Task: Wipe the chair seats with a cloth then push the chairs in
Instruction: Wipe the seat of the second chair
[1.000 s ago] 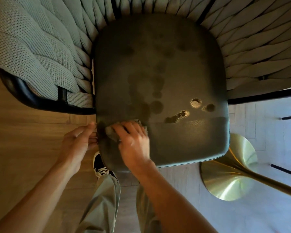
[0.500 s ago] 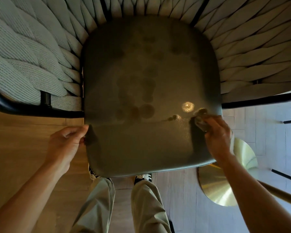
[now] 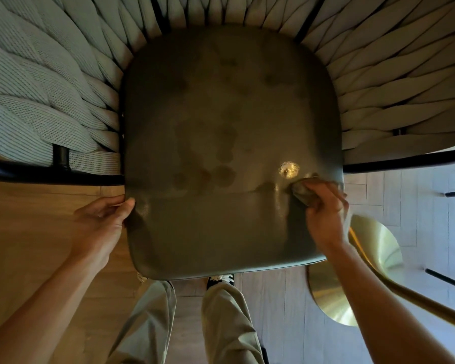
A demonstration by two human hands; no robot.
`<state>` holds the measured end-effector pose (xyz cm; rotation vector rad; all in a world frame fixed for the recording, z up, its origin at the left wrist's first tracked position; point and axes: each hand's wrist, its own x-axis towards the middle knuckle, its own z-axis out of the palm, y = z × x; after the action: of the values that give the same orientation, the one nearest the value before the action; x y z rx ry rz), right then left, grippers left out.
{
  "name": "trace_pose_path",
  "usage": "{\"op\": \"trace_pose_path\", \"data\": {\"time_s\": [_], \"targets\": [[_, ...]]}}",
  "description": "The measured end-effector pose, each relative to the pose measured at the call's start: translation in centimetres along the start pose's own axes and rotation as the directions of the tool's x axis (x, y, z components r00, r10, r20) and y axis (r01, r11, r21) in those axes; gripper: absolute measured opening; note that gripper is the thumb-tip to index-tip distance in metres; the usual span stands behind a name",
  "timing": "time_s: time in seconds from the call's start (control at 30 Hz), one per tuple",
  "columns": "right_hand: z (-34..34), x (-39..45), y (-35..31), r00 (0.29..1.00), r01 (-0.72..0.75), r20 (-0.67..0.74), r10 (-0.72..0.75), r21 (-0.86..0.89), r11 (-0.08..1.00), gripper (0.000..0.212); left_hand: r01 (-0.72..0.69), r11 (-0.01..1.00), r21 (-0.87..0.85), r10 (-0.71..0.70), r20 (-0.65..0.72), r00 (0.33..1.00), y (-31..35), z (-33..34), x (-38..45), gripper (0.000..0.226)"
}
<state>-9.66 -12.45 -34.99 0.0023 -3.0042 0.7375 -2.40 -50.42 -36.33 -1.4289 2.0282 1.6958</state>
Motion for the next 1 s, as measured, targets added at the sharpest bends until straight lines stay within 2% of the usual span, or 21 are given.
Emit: {"op": "trace_pose_path", "data": {"time_s": [0.07,0.2,0.33,0.47,0.6,0.7,0.8,0.9,1.0], "targets": [[1.3,-0.6,-2.6,0.996,0.089,0.014,-0.089,0.004,0.996,0.040,0.008,1.000,-0.010,-0.008,0.006,1.000,-0.1,0.0,0.0,0.021],[4.6,-2.2,-8.6,0.990,0.140,-0.007,-0.140,0.036,0.990,0.034,0.040,0.999,-0.031,-0.039,0.022,0.999,0.0,-0.1,0.1,0.022],[8.0,-3.8,-15.3,0.979,0.185,0.065,-0.193,0.110,0.977,0.046,0.089,0.994,-0.064,-0.088,0.011,0.996,0.7,-0.2,-0.4,0.005],[10.7,-4.9,-21.6,0.968,0.185,0.142,-0.207,0.158,0.970,0.040,0.108,0.990,-0.088,-0.106,0.024,0.994,1.9,-0.3,-1.2,0.032],[12.9,-5.5,-26.1,0.953,0.195,0.192,-0.234,0.204,0.959,0.028,0.207,0.962,-0.178,-0.202,0.045,0.978,2.4,-0.9,-1.2,0.047],[13.5,-5.7,-26.9,0.940,0.206,0.233,-0.250,0.196,0.959,0.026,0.243,0.950,-0.197,-0.232,0.078,0.970,2.3,-1.3,-1.1,0.051],[12.7,-5.5,-25.6,0.916,0.287,0.245,-0.318,0.155,0.945,0.029,0.233,0.958,-0.168,-0.217,0.107,0.970,2.2,-1.3,-1.0,0.048],[11.2,-4.8,-22.7,0.926,0.306,0.197,-0.321,0.104,0.947,0.035,0.149,0.987,-0.068,-0.139,0.140,0.980,2.1,-1.4,-0.8,0.030],[9.0,-3.6,-17.8,0.945,0.290,0.157,-0.288,0.016,0.957,0.046,0.027,0.999,0.039,-0.031,0.103,0.994,1.6,-1.4,-0.3,0.013]]}}
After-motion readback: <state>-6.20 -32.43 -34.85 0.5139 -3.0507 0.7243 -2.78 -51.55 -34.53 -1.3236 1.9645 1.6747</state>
